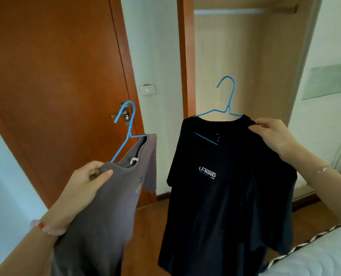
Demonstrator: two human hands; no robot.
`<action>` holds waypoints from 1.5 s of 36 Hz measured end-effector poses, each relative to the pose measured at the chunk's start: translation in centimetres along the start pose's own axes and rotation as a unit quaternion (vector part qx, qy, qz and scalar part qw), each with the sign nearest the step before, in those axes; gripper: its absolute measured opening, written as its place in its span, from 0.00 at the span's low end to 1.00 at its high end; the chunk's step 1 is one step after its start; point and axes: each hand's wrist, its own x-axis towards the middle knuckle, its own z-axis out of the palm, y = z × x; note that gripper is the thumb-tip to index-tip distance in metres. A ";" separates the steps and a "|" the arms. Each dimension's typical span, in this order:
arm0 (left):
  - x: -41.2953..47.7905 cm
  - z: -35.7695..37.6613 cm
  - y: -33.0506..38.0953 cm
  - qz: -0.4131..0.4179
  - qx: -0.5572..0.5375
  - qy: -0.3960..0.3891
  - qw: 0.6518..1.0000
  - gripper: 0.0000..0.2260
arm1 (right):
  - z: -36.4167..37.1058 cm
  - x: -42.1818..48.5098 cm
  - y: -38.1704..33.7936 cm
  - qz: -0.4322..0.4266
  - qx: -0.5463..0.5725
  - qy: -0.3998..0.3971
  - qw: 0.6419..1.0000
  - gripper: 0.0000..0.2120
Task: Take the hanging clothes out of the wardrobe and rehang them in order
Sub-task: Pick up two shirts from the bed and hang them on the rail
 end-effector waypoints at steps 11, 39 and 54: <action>18.4 8.5 -1.6 0.080 -0.036 -0.211 0.974 0.05 | 0.9 11.1 4.6 0.054 -0.062 0.117 0.990 0.06; 42.9 37.6 11.5 0.117 -0.321 -0.169 0.925 0.06 | -9.9 35.6 16.4 0.068 -0.144 0.168 0.973 0.07; 55.3 42.6 22.1 0.093 -0.254 0.071 0.960 0.07 | -12.9 60.5 16.4 -0.125 -0.167 0.003 0.978 0.08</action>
